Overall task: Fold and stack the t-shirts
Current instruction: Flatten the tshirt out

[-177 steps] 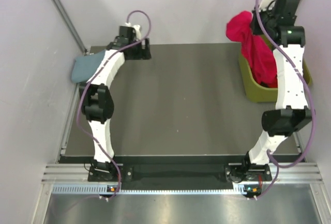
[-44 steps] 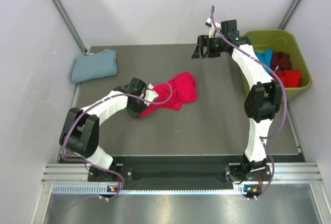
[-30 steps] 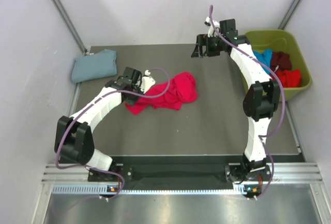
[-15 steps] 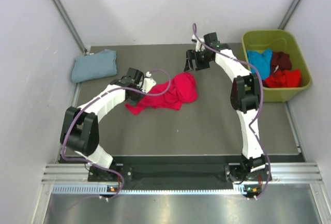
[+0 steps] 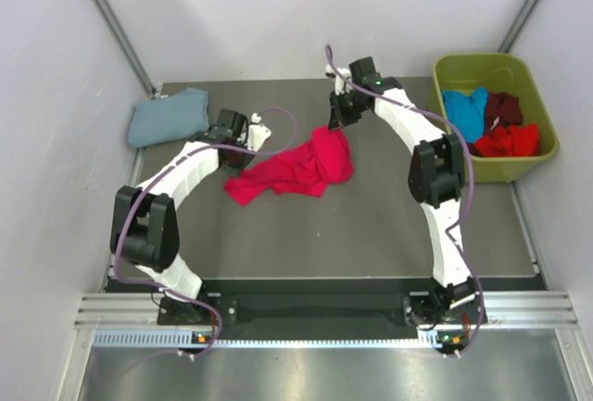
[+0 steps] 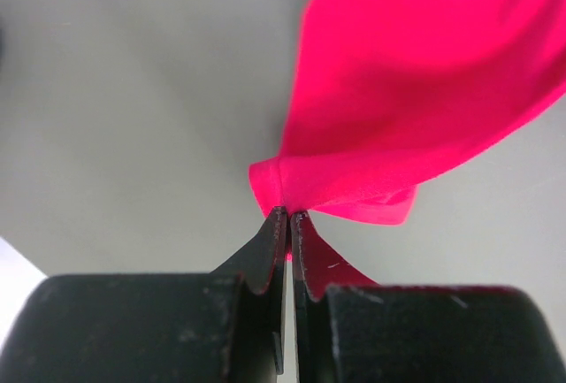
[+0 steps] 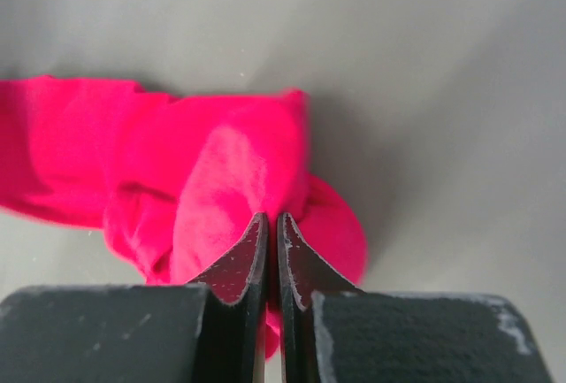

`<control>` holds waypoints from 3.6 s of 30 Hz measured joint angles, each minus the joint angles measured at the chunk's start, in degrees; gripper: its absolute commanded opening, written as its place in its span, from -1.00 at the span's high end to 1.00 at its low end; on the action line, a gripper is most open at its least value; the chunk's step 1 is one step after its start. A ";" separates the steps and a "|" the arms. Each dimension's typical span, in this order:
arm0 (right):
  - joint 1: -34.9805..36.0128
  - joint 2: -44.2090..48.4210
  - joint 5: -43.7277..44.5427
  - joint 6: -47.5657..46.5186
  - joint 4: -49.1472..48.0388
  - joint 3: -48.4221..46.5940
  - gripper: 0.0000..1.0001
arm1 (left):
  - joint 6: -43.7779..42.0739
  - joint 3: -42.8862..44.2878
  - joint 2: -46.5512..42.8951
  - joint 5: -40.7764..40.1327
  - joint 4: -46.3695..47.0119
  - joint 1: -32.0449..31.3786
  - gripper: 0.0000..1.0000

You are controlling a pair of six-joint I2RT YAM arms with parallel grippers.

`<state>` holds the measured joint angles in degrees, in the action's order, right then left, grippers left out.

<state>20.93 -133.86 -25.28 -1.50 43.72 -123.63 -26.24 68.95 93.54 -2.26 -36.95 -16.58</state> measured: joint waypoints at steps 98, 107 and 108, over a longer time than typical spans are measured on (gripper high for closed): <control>11.47 24.44 19.98 -15.93 2.40 41.44 0.38 | 8.37 34.42 25.03 6.86 0.57 8.33 1.00; 11.47 24.28 25.24 -16.94 2.73 40.06 1.00 | 8.68 34.42 25.00 7.26 0.83 8.74 1.00; 11.47 24.28 25.75 -16.96 2.69 39.54 1.00 | 8.72 34.42 25.00 7.30 0.90 8.74 1.00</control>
<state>32.40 -109.58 0.47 -18.46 46.41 -84.09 -17.52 103.37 118.54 5.04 -36.05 -7.84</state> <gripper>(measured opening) 0.014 0.043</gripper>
